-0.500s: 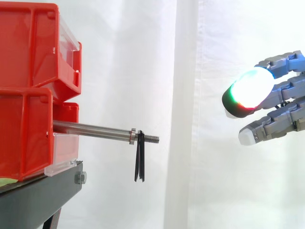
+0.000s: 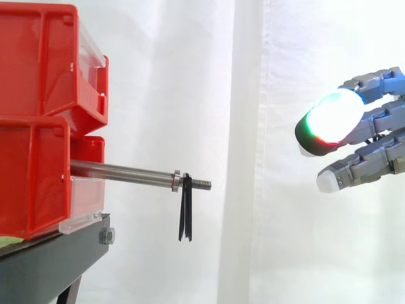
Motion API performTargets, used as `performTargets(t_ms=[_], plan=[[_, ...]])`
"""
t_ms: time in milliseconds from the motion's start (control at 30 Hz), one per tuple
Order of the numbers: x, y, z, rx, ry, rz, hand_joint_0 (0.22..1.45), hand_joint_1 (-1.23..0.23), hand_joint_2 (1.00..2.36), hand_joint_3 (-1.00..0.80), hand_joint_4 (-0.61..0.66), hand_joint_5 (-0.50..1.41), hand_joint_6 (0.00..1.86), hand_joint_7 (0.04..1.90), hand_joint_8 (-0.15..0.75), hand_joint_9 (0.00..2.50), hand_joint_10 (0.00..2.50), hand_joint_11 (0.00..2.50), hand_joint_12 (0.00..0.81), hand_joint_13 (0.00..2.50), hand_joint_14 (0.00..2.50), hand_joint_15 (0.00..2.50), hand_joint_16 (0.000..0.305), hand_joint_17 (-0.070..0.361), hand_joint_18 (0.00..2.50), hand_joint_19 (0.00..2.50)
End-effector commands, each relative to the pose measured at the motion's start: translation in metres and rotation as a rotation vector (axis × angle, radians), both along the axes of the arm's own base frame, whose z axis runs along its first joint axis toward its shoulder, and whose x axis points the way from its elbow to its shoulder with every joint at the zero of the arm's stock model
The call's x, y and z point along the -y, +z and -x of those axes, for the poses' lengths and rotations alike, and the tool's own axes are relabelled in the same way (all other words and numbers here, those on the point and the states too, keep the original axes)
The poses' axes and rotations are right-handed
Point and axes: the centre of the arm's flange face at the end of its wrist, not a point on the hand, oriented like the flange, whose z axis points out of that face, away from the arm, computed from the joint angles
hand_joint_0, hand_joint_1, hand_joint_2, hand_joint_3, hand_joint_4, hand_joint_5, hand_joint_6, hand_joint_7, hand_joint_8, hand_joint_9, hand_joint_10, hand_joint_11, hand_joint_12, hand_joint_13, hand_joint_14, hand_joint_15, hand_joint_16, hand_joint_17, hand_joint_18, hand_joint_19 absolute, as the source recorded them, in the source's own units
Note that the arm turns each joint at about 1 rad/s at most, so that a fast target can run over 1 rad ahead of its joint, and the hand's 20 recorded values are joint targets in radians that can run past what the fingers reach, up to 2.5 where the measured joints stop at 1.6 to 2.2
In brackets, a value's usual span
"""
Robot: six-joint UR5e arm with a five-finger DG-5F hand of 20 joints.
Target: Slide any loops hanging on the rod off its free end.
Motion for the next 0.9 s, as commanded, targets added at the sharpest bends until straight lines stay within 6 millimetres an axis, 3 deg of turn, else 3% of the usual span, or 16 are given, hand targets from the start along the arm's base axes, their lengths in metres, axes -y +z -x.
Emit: performTargets(t_ms=[0, 867], plan=[[-0.0002, 0.0002, 0.0, 0.0, 0.001, 0.0, 0.56, -0.49, 1.01, -0.42, 0.1, -0.3, 0.5, 0.64, 0.179, 0.0, 0.0, 0.0, 0.404, 0.07, 0.0, 0.0, 0.065, 0.146, 0.03, 0.24], [0.0, 0.0002, 0.0, 0.0, 0.0, 0.001, 0.56, -0.52, 1.01, -0.42, 0.11, -0.3, 0.5, 0.63, 0.189, 0.02, 0.0, 0.0, 0.406, 0.12, 0.0, 0.0, 0.066, 0.149, 0.13, 0.23]])
